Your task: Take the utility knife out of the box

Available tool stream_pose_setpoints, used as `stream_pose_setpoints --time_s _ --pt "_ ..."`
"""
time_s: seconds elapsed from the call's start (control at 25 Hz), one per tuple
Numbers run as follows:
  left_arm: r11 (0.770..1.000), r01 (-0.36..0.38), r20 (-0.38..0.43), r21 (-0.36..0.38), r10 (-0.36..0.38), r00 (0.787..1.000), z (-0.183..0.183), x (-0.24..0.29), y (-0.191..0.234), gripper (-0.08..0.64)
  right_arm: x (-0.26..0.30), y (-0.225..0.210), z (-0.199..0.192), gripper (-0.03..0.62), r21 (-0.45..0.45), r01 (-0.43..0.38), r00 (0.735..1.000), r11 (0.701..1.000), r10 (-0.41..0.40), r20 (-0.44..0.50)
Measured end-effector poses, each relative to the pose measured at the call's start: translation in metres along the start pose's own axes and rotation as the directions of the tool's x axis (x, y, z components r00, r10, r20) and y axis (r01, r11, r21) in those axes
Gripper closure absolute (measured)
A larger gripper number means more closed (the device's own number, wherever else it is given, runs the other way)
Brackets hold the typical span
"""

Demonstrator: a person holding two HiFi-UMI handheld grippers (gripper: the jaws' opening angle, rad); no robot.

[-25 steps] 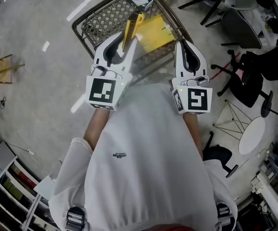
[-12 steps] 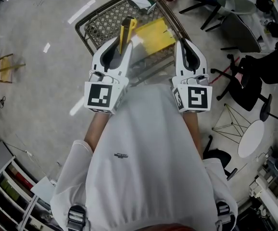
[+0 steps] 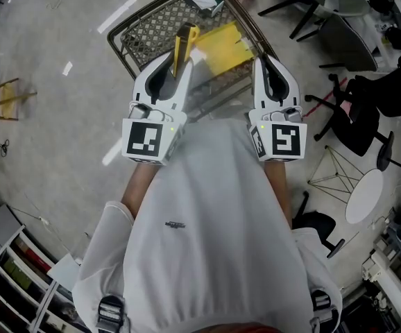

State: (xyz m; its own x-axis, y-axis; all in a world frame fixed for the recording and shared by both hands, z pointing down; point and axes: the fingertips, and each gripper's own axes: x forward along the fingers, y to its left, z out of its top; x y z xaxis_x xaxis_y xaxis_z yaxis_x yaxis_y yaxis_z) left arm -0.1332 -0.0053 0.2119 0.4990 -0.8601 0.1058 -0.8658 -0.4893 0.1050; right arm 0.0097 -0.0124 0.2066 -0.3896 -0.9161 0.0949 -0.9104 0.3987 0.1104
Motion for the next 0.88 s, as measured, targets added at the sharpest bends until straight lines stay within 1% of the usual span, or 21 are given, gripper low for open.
stream_pose_setpoints --time_s 0.16,0.56,0.88 --pt "1.0 0.006 -0.006 -0.005 -0.006 1.0 -0.001 -0.001 -0.003 0.454 -0.002 0.002 -0.003 0.592 -0.001 0.0 1.0 1.0 0.0 -0.01" --pt "1.0 0.024 -0.028 -0.006 -0.024 0.999 -0.006 -0.004 -0.013 0.454 -0.011 0.0 -0.006 0.592 0.007 0.014 1.0 1.0 -0.014 0.001" --pt "0.999 0.046 -0.024 0.012 -0.045 0.999 -0.006 -0.005 -0.021 0.454 -0.021 -0.003 -0.007 0.592 0.012 0.027 1.0 1.0 -0.027 -0.002"
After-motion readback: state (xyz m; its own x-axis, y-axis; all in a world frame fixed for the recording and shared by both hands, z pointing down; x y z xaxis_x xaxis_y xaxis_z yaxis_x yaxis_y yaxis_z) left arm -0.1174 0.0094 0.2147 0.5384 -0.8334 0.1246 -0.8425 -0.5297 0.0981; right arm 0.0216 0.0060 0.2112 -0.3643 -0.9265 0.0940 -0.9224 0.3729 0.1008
